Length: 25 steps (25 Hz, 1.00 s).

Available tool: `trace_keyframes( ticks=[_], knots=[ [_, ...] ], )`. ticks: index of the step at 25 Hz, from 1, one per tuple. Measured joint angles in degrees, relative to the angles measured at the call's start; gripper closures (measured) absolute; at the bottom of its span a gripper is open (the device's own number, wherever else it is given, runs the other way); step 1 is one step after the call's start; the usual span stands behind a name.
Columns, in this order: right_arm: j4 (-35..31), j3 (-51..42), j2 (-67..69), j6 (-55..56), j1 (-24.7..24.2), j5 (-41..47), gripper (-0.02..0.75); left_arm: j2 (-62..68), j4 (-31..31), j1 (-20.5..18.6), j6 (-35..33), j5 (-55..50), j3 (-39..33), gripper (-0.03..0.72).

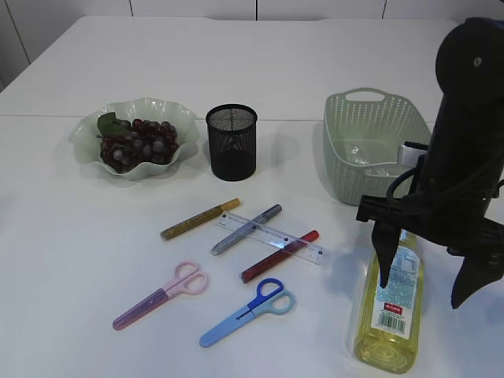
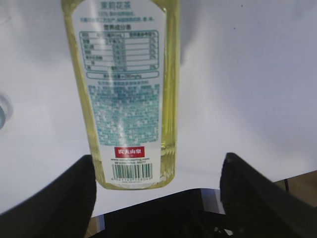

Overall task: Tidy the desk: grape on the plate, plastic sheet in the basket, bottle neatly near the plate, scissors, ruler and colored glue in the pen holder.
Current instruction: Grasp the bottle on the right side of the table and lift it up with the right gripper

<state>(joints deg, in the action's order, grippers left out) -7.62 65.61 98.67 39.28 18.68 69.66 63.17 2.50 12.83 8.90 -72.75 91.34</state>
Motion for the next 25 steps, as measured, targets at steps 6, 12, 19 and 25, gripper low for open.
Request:
trace_keyframes(
  ticks=[6, 12, 19, 25],
  knots=[
    [-0.4, 0.0, 1.8, -2.7, 0.0, -1.2, 0.141, 0.0, 0.0, 0.0, 0.0, 0.0, 0.0, 0.256],
    [-1.1, 0.0, 3.9, -5.2, 1.5, -4.2, 0.141, 0.0, 0.0, 0.0, 0.0, 0.0, 0.0, 0.256],
    [-2.4, 0.0, 8.1, -6.3, 3.4, -5.1, 0.141, 0.0, 0.0, 0.0, 0.0, 0.0, 0.0, 0.256],
    [-1.8, 0.0, 8.2, -6.3, 3.4, -5.2, 0.143, 0.0, 0.0, 0.0, 0.0, 0.0, 0.0, 0.256]
  ],
)
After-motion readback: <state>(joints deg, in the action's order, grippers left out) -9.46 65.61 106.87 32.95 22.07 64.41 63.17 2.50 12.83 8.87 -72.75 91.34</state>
